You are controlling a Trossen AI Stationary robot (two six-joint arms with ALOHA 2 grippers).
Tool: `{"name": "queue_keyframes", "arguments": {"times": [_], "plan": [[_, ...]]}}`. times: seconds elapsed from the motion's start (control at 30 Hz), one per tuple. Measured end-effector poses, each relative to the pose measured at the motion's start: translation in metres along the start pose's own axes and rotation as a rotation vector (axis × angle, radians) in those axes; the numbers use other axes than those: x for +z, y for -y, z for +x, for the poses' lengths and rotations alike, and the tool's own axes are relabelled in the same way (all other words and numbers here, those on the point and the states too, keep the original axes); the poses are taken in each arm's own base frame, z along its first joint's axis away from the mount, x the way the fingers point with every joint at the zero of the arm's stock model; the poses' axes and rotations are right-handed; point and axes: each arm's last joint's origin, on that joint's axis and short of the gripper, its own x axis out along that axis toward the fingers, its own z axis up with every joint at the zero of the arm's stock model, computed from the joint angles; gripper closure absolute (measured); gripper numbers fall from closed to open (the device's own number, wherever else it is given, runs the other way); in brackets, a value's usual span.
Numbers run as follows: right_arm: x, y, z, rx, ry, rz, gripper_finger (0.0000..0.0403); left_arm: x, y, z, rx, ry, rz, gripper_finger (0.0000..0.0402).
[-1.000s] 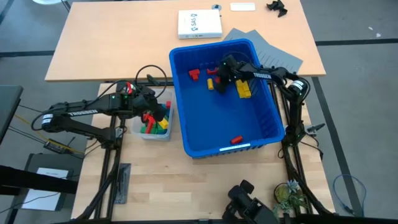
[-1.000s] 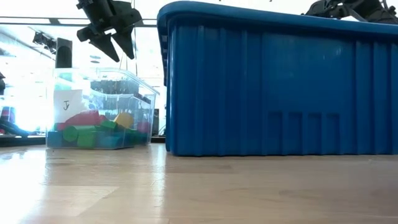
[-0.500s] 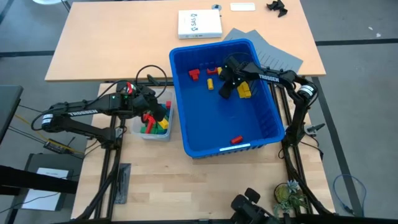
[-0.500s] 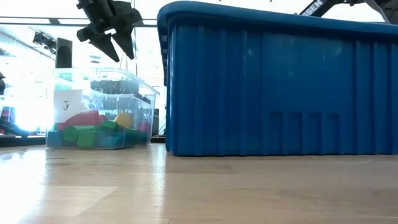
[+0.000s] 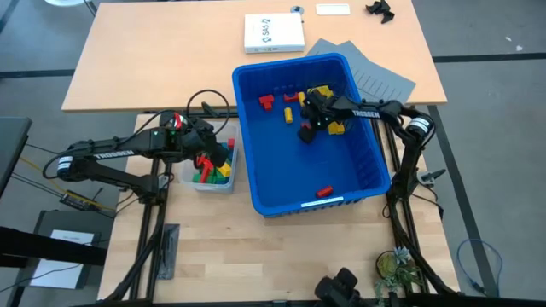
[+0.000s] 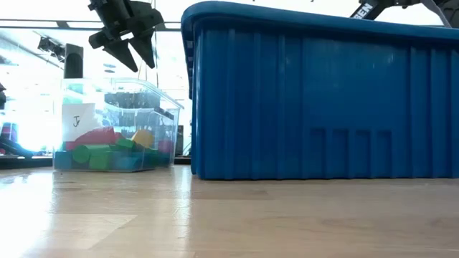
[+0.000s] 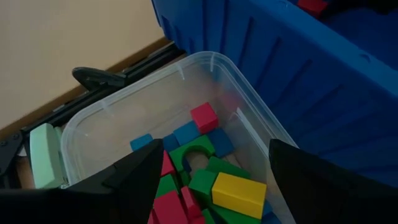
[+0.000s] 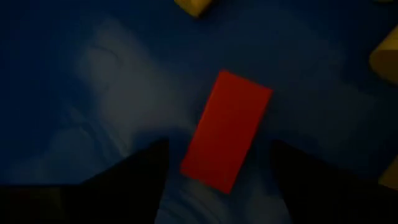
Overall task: Sort blocks
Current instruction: Put the red block into the transparent bin
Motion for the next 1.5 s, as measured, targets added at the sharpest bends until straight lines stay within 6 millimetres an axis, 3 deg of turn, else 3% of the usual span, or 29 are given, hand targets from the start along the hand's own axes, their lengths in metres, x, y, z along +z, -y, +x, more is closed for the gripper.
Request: {"name": "queue_keyframes", "arguments": {"times": [0.17, 0.37, 0.6, 0.73, 0.87, 0.97, 1.13, 1.33, 1.5], "plan": [[-0.008, -0.003, 0.010, -0.040, 0.044, -0.021, 0.0157, 0.000, 0.000, 0.000, 0.000, 0.000, 0.000, 0.0101], [-0.014, -0.003, 0.013, -0.045, 0.056, -0.069, 0.0272, 0.001, 0.001, 0.002, 0.012, 0.009, -0.026, 0.0101], [-0.015, -0.006, 0.004, -0.021, 0.052, -0.159, 0.0277, 0.012, 0.017, 0.000, -0.090, 0.143, 0.071, 0.0110], [-0.010, -0.015, -0.035, 0.085, 0.126, -0.196, 0.0277, 0.024, 0.037, -0.013, -0.232, 0.320, 0.197, 0.0121], [-0.016, -0.033, -0.089, 0.285, 0.203, -0.251, 0.0277, 0.033, 0.055, -0.027, -0.351, 0.507, 0.391, 0.0125], [-0.024, -0.050, -0.131, 0.472, 0.291, -0.312, 0.0277, 0.035, 0.070, -0.034, -0.411, 0.629, 0.550, 0.0126], [-0.041, -0.076, -0.181, 0.761, 0.357, -0.372, 0.0277, 0.032, 0.098, -0.036, -0.462, 0.785, 0.787, 0.0126], [-0.062, -0.109, -0.207, 0.937, 0.320, -0.439, 0.0277, 0.021, 0.138, -0.025, -0.546, 0.910, 0.934, 0.0126], [-0.073, -0.131, -0.212, 0.987, 0.282, -0.470, 0.0277, 0.011, 0.164, -0.011, -0.552, 0.952, 0.977, 0.0126]]}}
